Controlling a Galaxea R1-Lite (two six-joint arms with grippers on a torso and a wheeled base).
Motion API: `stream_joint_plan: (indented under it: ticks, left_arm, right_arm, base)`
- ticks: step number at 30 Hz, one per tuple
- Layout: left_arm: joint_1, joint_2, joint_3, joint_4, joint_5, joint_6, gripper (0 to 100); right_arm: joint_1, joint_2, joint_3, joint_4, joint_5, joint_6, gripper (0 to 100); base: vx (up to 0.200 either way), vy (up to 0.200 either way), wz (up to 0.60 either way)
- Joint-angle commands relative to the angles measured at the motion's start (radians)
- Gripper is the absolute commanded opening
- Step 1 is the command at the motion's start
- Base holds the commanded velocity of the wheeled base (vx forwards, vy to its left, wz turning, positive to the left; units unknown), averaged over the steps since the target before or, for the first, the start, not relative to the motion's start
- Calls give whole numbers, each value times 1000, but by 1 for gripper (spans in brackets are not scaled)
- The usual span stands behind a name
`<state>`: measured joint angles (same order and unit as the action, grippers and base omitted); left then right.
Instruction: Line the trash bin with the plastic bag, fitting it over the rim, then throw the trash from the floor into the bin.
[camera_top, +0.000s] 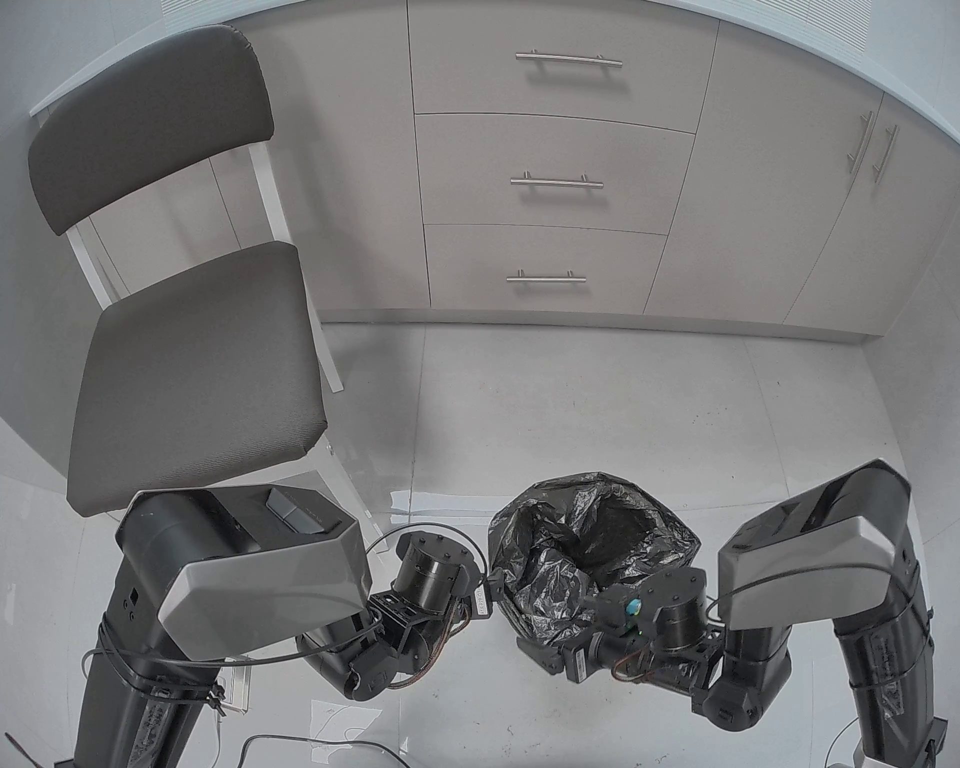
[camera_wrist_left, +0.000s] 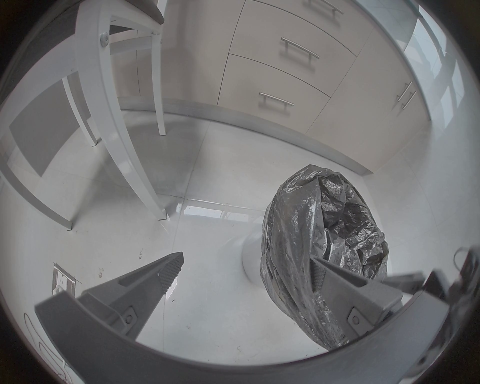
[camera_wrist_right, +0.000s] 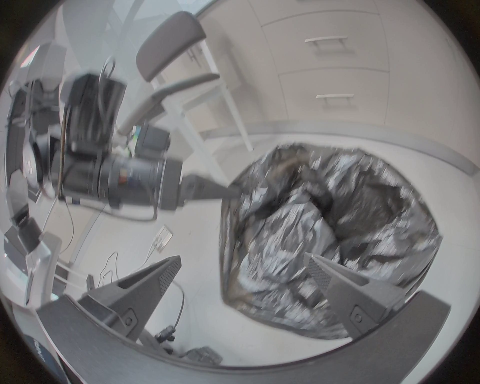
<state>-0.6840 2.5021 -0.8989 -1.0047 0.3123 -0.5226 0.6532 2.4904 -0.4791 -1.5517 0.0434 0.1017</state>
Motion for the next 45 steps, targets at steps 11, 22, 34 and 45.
stream_joint_plan:
  ticks: [11, 22, 34, 45]
  left_arm:
    - [0, 4, 0, -14, 1, 1, 100]
    - [0, 4, -2, -14, 1, 3, 100]
    - [0, 4, 0, -14, 1, 3, 100]
    - [-2, 4, 0, -14, 1, 4, 100]
  right_arm:
    - [-233, -7, -266, -19, -168, -194, 100]
    - [-274, 131, -406, -19, -243, -367, 100]
    - [-265, 199, -581, -19, -243, -424, 100]
    - [-241, 257, -644, -19, -246, -453, 100]
  base:
    - [0, 0, 0]
    - [0, 0, 0]
    - [0, 0, 0]
    - [0, 0, 0]
